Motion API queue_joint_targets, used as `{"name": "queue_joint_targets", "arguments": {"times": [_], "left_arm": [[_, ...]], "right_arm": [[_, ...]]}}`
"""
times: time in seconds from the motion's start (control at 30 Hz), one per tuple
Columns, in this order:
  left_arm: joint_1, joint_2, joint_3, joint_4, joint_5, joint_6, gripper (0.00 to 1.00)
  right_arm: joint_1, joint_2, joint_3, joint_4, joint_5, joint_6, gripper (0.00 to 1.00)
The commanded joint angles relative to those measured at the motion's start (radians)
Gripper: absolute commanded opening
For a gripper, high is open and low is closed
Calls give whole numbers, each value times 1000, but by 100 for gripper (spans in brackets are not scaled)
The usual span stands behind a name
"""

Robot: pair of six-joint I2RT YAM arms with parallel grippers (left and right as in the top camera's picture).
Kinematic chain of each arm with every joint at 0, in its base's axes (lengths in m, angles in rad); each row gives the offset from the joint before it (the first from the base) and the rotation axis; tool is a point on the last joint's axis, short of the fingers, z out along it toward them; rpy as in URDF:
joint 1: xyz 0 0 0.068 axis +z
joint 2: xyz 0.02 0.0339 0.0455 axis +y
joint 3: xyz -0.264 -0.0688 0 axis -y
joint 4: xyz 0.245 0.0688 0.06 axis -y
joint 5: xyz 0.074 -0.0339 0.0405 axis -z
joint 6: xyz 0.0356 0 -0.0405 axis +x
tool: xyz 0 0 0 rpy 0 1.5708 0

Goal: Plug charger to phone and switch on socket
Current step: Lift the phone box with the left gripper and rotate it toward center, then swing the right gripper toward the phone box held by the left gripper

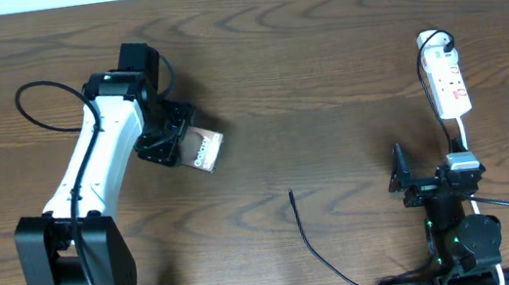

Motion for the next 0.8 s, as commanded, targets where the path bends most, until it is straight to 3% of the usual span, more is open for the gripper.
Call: {"name": "queue_joint_targets", "arguments": {"times": [0.0, 0.77], "left_arm": [[0, -33, 30, -10, -97, 3, 7], [0, -33, 30, -19, -97, 3, 7]], "right_arm": [[6, -2, -1, -5, -6, -12, 99], [6, -2, -1, -3, -2, -11, 99]]}}
